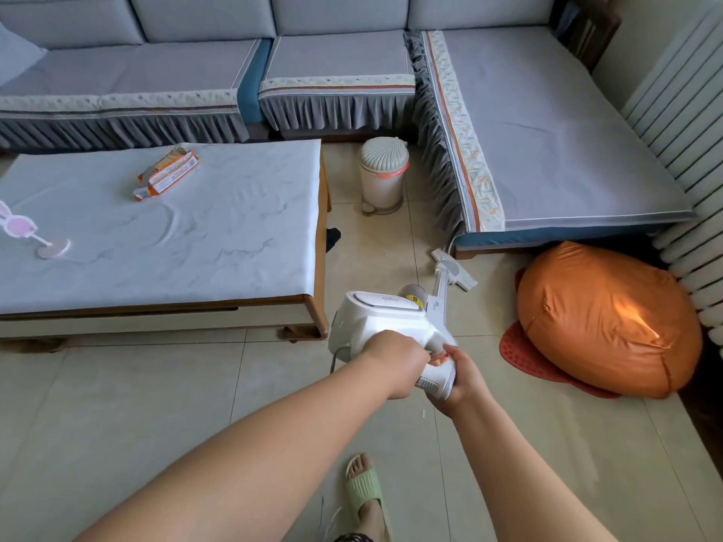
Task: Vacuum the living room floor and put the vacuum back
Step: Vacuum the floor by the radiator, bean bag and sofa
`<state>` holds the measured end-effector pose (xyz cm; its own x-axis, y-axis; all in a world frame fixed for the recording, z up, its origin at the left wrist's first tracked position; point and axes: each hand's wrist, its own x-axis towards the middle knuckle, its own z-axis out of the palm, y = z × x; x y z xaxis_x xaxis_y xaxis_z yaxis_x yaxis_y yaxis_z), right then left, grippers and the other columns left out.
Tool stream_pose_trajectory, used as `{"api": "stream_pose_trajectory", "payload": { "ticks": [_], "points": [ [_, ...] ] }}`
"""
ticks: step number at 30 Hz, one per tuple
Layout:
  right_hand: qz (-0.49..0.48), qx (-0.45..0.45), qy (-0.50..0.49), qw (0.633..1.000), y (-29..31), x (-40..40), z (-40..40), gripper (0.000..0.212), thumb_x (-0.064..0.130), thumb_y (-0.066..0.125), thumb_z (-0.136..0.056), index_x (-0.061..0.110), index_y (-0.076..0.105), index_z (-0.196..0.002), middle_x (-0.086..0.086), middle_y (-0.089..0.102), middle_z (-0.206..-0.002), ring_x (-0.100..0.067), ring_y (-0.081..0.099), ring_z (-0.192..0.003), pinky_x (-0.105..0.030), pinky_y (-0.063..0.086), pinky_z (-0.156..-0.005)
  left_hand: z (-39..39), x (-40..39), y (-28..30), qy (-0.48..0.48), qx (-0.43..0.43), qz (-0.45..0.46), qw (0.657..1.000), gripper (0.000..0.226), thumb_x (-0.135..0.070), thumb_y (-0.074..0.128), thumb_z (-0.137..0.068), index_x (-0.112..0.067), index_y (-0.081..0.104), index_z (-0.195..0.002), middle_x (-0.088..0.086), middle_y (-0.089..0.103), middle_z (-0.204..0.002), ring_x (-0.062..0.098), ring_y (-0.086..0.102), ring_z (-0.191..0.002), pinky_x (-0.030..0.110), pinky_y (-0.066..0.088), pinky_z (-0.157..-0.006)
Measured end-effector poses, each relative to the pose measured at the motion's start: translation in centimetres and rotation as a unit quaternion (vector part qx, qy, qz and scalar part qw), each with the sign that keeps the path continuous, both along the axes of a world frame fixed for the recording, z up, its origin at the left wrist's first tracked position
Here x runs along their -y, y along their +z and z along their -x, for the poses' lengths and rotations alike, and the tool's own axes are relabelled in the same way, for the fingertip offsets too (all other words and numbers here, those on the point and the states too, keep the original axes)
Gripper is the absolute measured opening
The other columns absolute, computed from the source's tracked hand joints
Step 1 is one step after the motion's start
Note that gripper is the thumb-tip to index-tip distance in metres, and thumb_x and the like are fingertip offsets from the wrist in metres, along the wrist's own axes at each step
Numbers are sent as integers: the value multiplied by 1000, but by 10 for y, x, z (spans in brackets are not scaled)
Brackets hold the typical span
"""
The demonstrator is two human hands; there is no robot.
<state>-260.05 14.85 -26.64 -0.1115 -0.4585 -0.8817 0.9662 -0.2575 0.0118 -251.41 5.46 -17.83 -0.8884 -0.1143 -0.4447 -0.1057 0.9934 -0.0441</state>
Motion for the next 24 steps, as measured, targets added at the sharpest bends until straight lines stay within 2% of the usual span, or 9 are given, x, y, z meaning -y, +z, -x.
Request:
{"api": "stream_pose_trajectory", "payload": {
  "ticks": [4,7,8,10,11,14,15,19,24],
  "points": [
    [-26,-19,19,999,14,25,1,17,17,53,-89,13,46,-74,3,49,-51,-9,47,-37,-20,46,-57,0,28,-3,26,-16,-36,999,19,-14,53,-86,-20,59,-103,2,61,-91,25,58,-80,30,40,-64],
    [-85,-85,83,989,36,41,5,21,13,53,-91,12,47,-71,1,50,-51,-13,50,-38,-20,49,-48,-5,37,-6,100,-18,-83,991,21,-16,54,-82,-18,62,-102,4,61,-87,28,61,-82,29,40,-62],
    [-104,-111,106,983,42,44,6,19,13,53,-91,11,48,-72,-1,52,-55,-15,53,-43,-24,52,-53,-7,36,-5,122,-18,-100,987,21,-16,54,-82,-18,62,-101,5,61,-87,28,60,-81,29,40,-61],
    [-134,-136,141,971,50,45,8,14,13,56,-89,9,52,-76,-3,55,-67,-17,56,-59,-31,53,-76,-9,32,-4,149,-20,-123,981,20,-16,53,-81,-18,61,-99,4,62,-88,27,60,-81,28,39,-61],
    [-143,-139,152,968,50,42,7,12,13,57,-88,10,53,-77,-3,56,-70,-18,57,-60,-31,52,-79,-11,30,-4,150,-20,-127,980,20,-16,54,-81,-18,61,-99,4,62,-89,27,60,-81,28,39,-61],
    [-150,-136,166,965,48,31,-4,15,14,57,-86,14,52,-72,1,56,-54,-16,57,-42,-29,50,-60,-20,20,-4,134,-21,-125,983,19,-16,54,-82,-17,61,-99,5,62,-89,27,57,-78,28,38,-61],
    [-155,-136,168,964,48,25,-8,15,14,57,-86,14,52,-71,1,56,-50,-16,56,-39,-28,48,-58,-24,14,-3,132,-19,-126,983,19,-16,54,-82,-18,61,-99,6,62,-89,27,57,-78,28,39,-61],
    [-173,-155,183,955,52,-2,-11,21,13,55,-89,12,50,-69,1,54,-42,-16,54,-32,-28,48,-61,-32,-15,-3,150,-19,-140,979,23,-18,55,-79,-19,61,-101,6,62,-90,28,59,-81,29,44,-63],
    [-189,-174,219,941,57,-56,-10,23,10,56,-85,12,48,-64,0,52,-45,-16,51,-32,-27,45,-61,-34,-72,5,154,-19,-149,977,18,-18,56,-78,-19,59,-96,4,58,-84,27,55,-75,27,39,-60]
  ]
}}
